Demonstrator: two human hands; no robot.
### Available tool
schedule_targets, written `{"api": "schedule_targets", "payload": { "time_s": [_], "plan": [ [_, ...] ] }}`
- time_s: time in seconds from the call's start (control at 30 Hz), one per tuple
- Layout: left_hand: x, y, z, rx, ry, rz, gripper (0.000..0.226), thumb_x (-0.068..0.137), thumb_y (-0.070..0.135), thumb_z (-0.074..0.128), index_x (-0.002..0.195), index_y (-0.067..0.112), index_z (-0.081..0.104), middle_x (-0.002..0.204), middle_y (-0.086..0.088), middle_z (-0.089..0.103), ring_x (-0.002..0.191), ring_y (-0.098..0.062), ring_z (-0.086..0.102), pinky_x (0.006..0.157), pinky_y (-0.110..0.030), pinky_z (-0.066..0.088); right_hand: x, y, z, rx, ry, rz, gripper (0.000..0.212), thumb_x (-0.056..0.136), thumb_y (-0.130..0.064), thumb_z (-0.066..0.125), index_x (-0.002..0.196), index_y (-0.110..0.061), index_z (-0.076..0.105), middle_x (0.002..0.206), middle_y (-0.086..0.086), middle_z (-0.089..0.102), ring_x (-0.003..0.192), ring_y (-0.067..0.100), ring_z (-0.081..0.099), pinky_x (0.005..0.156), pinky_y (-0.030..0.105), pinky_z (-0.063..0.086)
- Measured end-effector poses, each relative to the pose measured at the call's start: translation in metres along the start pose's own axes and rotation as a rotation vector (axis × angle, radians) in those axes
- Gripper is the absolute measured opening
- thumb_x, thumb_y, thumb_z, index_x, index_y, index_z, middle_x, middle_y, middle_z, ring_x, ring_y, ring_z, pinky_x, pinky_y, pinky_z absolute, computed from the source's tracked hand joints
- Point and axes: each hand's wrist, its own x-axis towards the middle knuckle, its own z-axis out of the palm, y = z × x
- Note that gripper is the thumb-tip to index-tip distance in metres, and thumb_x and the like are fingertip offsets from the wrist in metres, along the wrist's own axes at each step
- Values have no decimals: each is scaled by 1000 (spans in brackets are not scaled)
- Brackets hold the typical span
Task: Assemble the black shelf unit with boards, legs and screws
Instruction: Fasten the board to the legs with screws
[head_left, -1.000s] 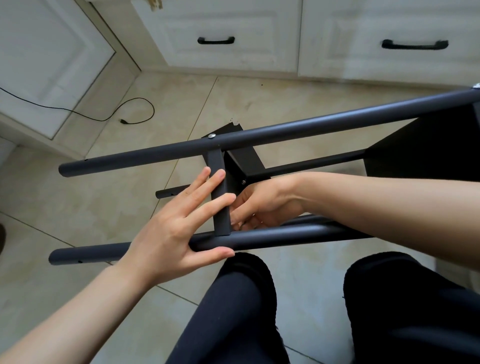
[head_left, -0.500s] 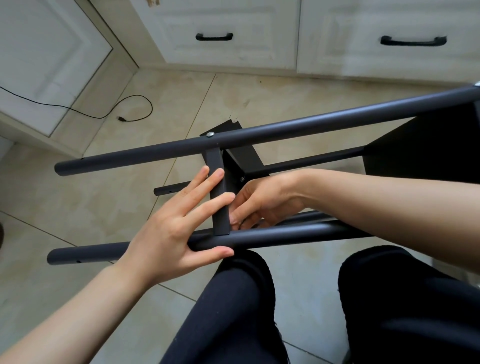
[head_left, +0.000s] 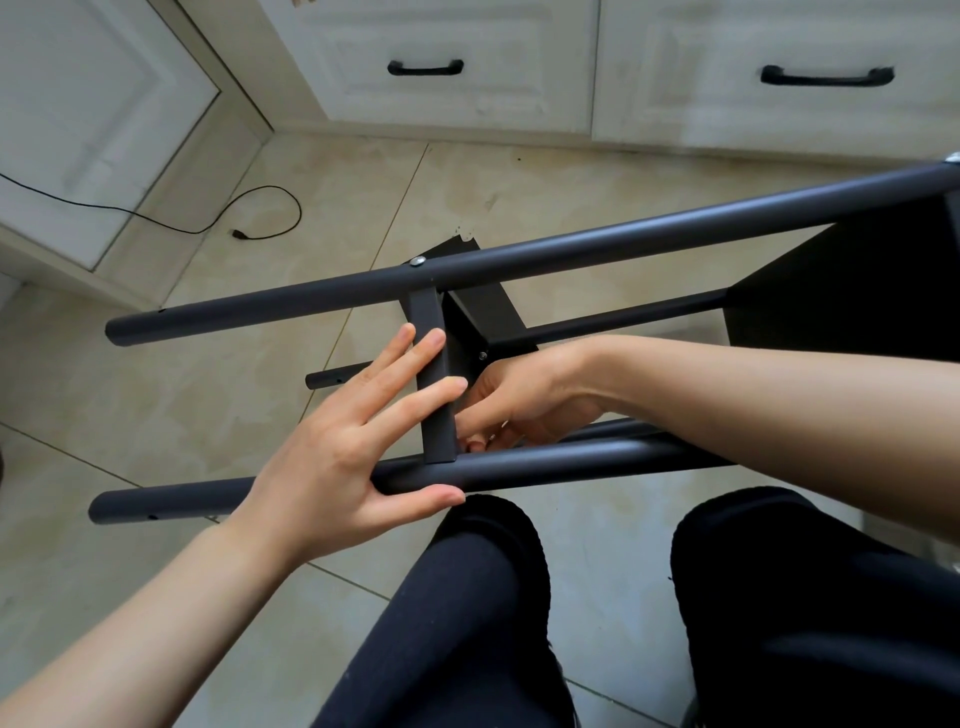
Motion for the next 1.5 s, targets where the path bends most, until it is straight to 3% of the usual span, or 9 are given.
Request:
{"api": "schedule_targets", "payload": {
  "time_s": [0.1, 0.27, 0.47, 0.67, 0.83, 0.9, 1.3, 1.43, 1.5],
  "plan": [
    [0, 1, 0, -3, -1, 3, 73, 87, 58, 66, 144, 14, 52, 164, -8, 30, 155, -25, 21, 123, -32, 24, 1, 1, 1, 43, -7, -14, 17, 98, -14, 56, 83, -7, 61, 78, 5, 61, 71, 14, 61, 67, 24, 52],
    [0, 1, 0, -17, 2, -1, 72, 87, 57, 66, 144, 15, 51, 164, -8, 30, 154, -26, 21, 123, -34, 25, -5, 0, -5, 67, -53, -8, 11, 96, -18, 60, 90, -11, 67, 84, 2, 67, 76, 14, 63, 76, 28, 50],
    [1, 2, -1, -13, -6, -3, 73, 86, 57, 67, 143, 13, 52, 164, -9, 30, 155, -26, 21, 123, -35, 26, 0, 0, -2, 40, -25, 18, 30, 97, -22, 60, 69, -14, 66, 73, 1, 62, 67, 11, 61, 73, 26, 48],
    [-1, 2, -1, -10, -3, 6, 73, 86, 56, 67, 144, 14, 51, 164, -8, 29, 154, -26, 21, 123, -35, 26, -2, 1, -3, 102, -66, -15, 14, 97, -17, 58, 87, -10, 66, 81, 3, 65, 74, 14, 63, 79, 30, 49],
    [0, 1, -1, -10, -3, 6, 73, 87, 57, 67, 145, 15, 51, 165, -7, 29, 154, -26, 21, 123, -35, 25, -3, 1, -7, 65, -52, -4, 18, 96, -20, 61, 81, -12, 67, 75, 0, 65, 68, 11, 62, 69, 24, 50],
    [0, 0, -1, -10, -6, 5, 74, 86, 57, 68, 145, 15, 51, 165, -7, 28, 155, -26, 21, 123, -36, 25, 0, 1, -5, 49, -47, 11, 24, 96, -23, 61, 76, -13, 67, 73, 1, 63, 67, 11, 61, 72, 26, 50],
    [0, 1, -1, -15, 2, -1, 74, 86, 58, 67, 145, 16, 51, 165, -6, 29, 155, -25, 21, 123, -34, 26, -2, 2, -4, 43, -41, 16, 18, 96, -23, 62, 84, -10, 66, 77, 3, 62, 72, 14, 60, 78, 29, 47],
    [0, 0, -1, -8, -3, -5, 74, 87, 59, 66, 145, 17, 51, 165, -5, 29, 155, -24, 20, 123, -32, 25, 1, 1, -1, 64, -27, -17, 13, 98, -17, 58, 101, -6, 63, 85, 6, 62, 75, 15, 61, 82, 32, 47],
    [0, 0, -1, -3, 0, -7, 74, 87, 59, 66, 145, 17, 51, 165, -4, 29, 155, -23, 20, 123, -30, 24, 0, 0, -4, 81, -40, -16, 14, 97, -17, 59, 89, -7, 65, 80, 4, 63, 71, 13, 60, 75, 28, 48]
  ]
}}
